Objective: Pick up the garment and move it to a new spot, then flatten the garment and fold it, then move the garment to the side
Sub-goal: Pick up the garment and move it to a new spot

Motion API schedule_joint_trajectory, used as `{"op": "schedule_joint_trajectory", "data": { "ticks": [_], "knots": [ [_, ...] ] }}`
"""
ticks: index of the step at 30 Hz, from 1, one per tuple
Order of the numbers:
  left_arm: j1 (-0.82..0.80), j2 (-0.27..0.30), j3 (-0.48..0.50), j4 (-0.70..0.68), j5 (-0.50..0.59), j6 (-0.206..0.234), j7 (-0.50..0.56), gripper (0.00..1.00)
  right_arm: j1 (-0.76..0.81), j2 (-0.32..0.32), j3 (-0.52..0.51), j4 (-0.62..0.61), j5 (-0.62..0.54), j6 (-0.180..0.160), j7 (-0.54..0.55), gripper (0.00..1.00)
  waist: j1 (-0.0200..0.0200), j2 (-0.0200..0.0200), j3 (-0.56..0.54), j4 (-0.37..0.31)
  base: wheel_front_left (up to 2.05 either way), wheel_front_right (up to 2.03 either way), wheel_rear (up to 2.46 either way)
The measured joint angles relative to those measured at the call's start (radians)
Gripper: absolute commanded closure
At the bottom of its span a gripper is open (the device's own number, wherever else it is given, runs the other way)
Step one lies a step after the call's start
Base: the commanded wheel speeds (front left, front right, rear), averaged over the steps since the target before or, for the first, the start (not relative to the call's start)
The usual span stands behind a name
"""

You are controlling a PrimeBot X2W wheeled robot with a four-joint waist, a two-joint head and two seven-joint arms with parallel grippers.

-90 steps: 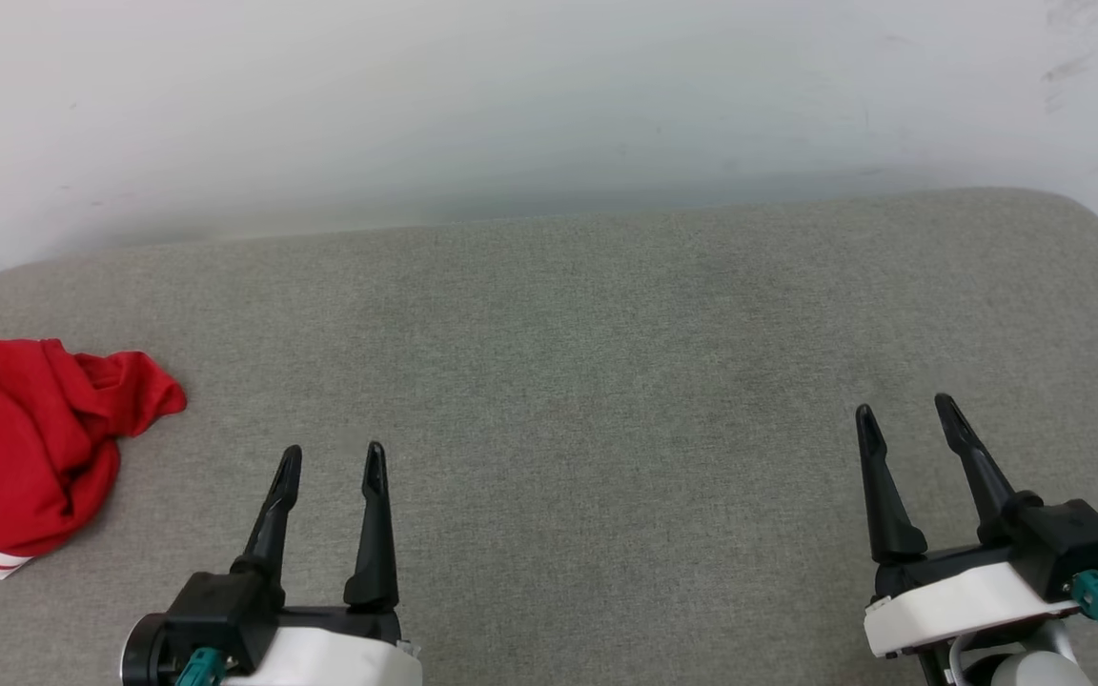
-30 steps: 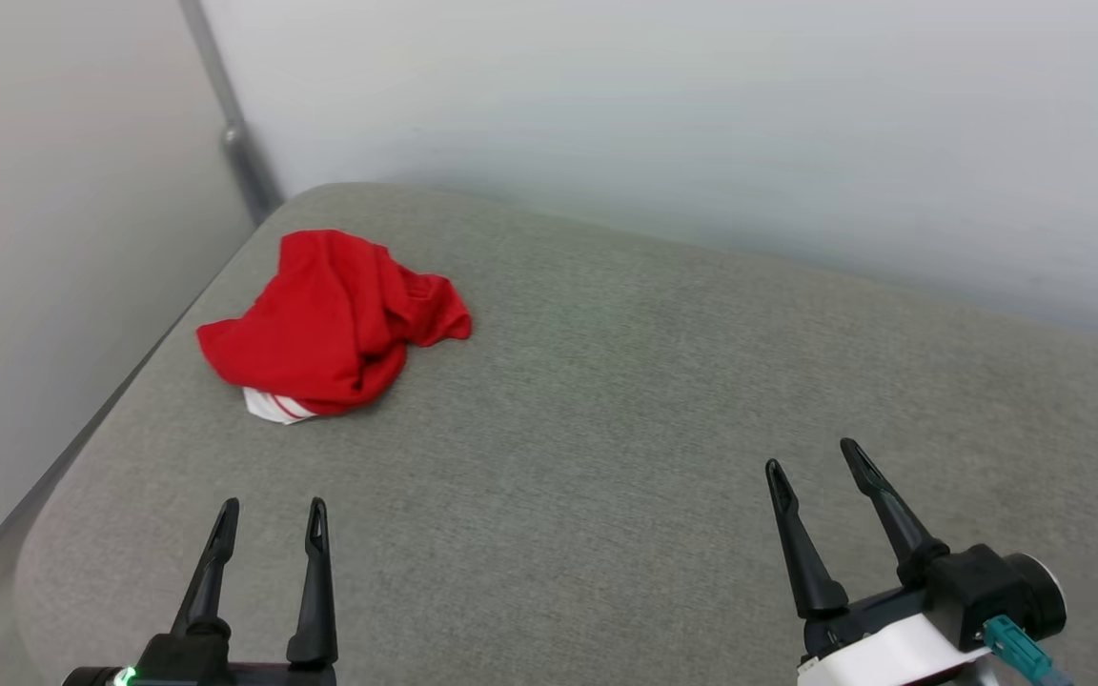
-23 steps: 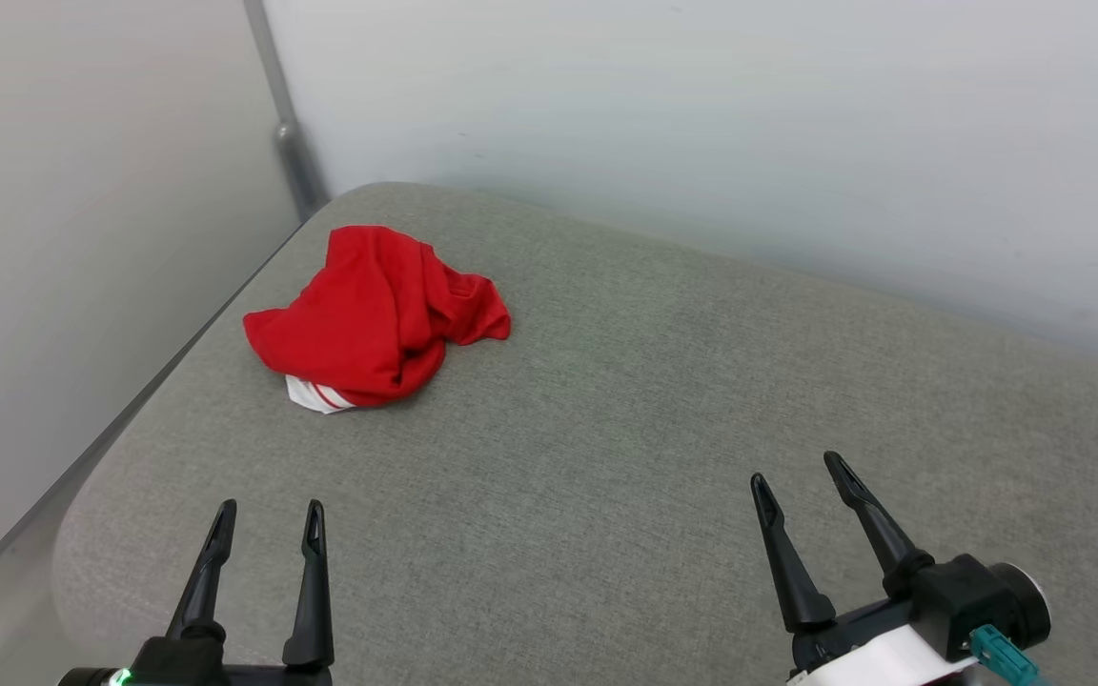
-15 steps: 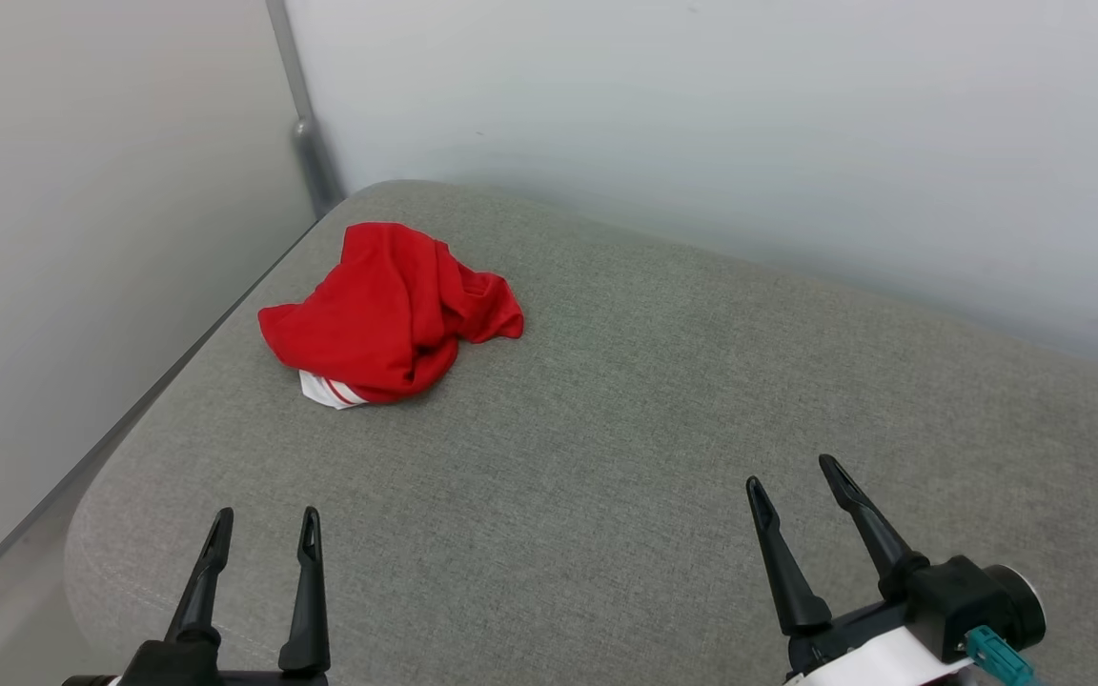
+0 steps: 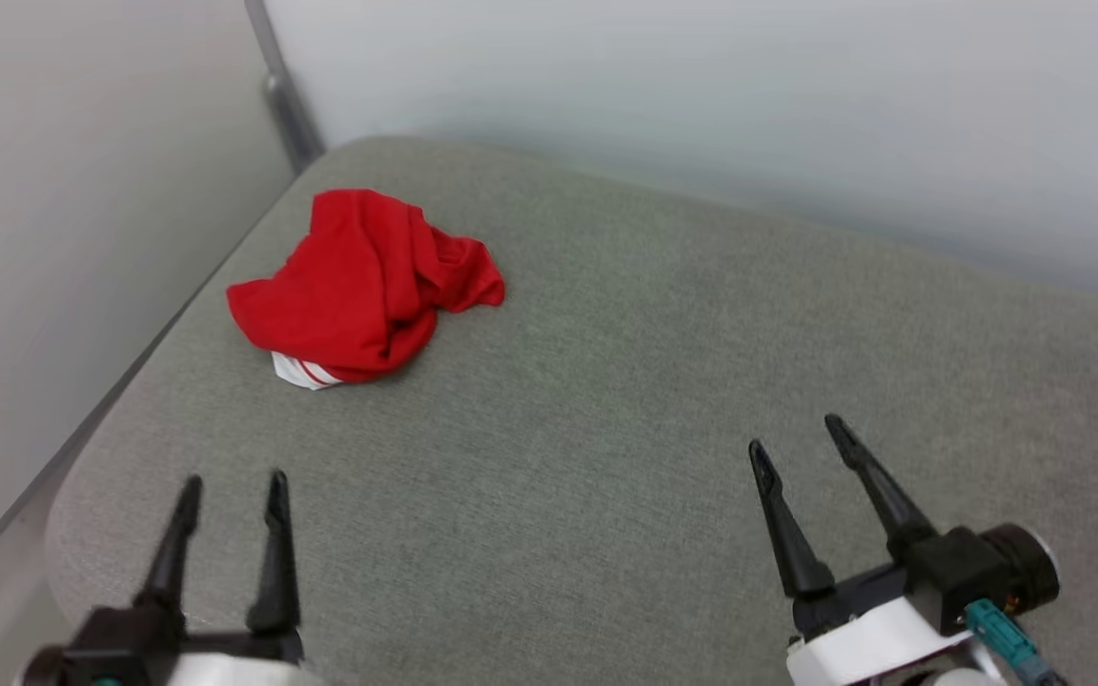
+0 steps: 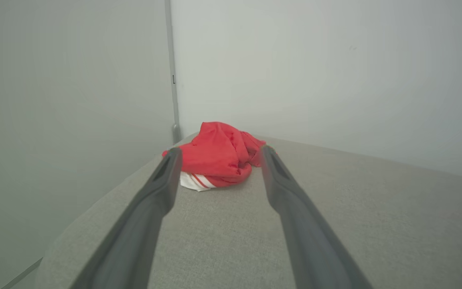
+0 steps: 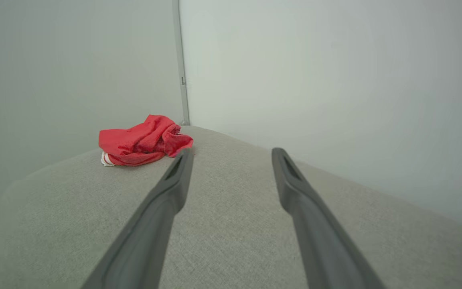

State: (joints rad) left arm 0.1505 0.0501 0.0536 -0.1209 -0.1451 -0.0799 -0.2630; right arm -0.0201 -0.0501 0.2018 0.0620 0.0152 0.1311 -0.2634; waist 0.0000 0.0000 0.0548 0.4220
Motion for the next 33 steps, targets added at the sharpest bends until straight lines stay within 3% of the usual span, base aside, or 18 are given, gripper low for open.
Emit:
{"op": "schedule_joint_trajectory", "data": {
  "ticks": [7, 10, 12, 13, 19, 24, 29, 33],
  "knots": [
    [-0.186, 0.021, 0.068, 0.067, -0.022, -0.036, 0.0, 0.0, -0.061, 0.001, -0.039, -0.057, -0.08, 0.0, 0.0, 0.0, 0.0002, 0.0, 0.146, -0.043, 0.0, 0.0, 0.0],
    [-0.305, 0.09, 0.079, 0.137, -0.074, -0.045, 0.0, 0.0, -0.088, 0.001, -0.072, -0.082, -0.148, 0.0, 0.0, 0.0, 0.0003, 0.0, 0.221, -0.061, 0.0, 0.0, 0.0],
    [-0.392, 0.166, 0.051, 0.219, -0.118, -0.048, 0.002, 0.0, -0.109, 0.0, -0.111, -0.106, -0.157, 0.0, 0.0, 0.0, 0.0004, 0.0, 0.272, -0.073, 0.0, 0.0, 0.0],
    [-0.392, 0.166, 0.051, 0.219, -0.118, -0.048, 0.002, 0.0, -0.109, 0.0, -0.111, -0.106, -0.157, 0.0, 0.0, 0.0, 0.0004, 0.0, 0.272, -0.073, 0.0, 0.0, 0.0],
    [-0.644, 0.463, -0.129, 0.384, -0.393, -0.051, 0.235, 0.0, -0.149, -0.01, -0.136, -0.167, -0.192, 0.0, 0.0, 0.0, 0.0004, 0.0, 0.413, -0.109, 0.0, 0.0, 0.0],
    [-0.809, 0.642, -0.252, 0.443, -0.628, -0.051, 0.486, 0.0, -0.16, -0.018, -0.15, -0.221, -0.203, 0.0, 0.0, 0.0, 0.0004, 0.0, 0.515, -0.133, 0.0, 0.0, 0.0],
    [-0.935, 0.72, -0.316, 0.481, -0.851, -0.051, 0.691, 0.0, -0.163, -0.019, -0.145, -0.246, -0.215, 0.0, -0.001, 0.0, 0.0004, 0.0, 0.6, -0.159, 0.0, 0.0, 0.0],
    [-1.003, 0.765, -0.355, 0.515, -0.941, -0.051, 0.783, 0.0, -0.173, -0.012, -0.14, -0.267, -0.217, 0.001, -0.005, 0.0, 0.0003, 0.0, 0.649, -0.182, 0.0, 0.0, 0.0]
  ]
}}
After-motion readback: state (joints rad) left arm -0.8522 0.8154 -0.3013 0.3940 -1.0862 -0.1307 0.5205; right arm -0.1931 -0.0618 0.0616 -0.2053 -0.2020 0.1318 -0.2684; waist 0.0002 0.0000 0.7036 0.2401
